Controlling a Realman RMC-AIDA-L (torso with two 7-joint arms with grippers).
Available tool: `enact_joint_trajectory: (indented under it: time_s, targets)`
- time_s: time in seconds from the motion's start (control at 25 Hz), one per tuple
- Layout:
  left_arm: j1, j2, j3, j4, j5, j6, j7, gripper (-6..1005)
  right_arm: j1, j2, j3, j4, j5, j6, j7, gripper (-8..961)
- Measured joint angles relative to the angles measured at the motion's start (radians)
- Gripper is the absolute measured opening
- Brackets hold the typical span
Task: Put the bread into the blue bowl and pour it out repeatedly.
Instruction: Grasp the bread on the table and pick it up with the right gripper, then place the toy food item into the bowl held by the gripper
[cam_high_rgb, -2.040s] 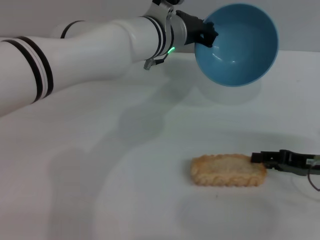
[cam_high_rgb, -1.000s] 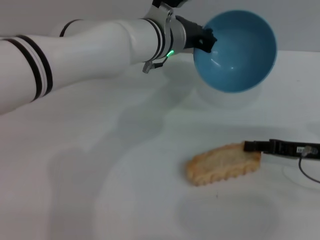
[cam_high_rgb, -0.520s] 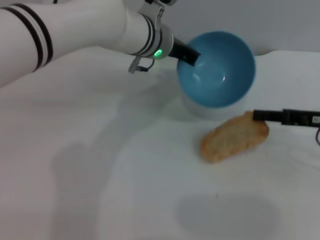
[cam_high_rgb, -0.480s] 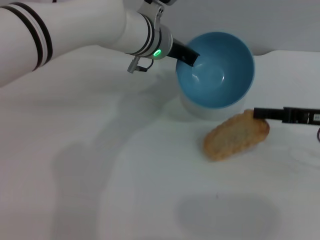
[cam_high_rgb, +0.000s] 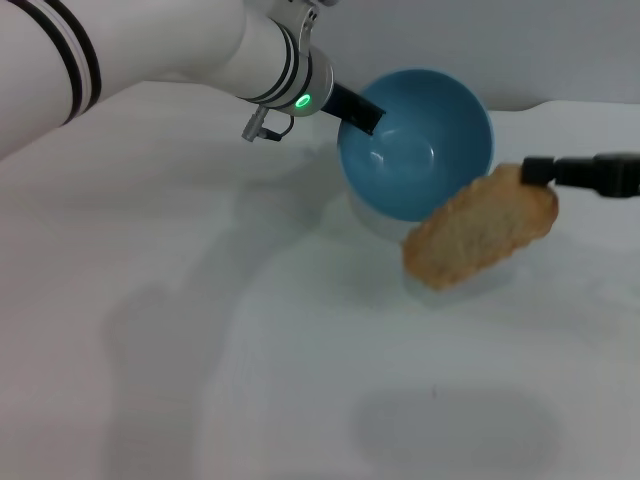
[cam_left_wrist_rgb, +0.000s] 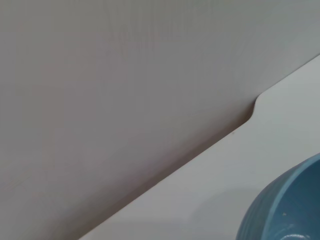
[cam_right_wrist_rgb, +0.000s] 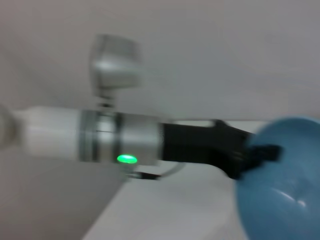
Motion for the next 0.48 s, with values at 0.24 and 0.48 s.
enact_joint_trajectory:
  time_s: [0.24, 0.48]
  targets:
    - [-0.02, 0.002, 0.004, -0.019, 0.001, 0.071, 0.0, 0, -0.021, -0.002, 0.034, -0.144, 0.035, -0.03, 0.051, 38]
    - [-0.035, -0.01, 0.009, -0.013, -0.003, 0.151, 0.0, 0, -0.011, -0.005, 0.047, -0.134, 0.044, -0.009, 0.051, 33]
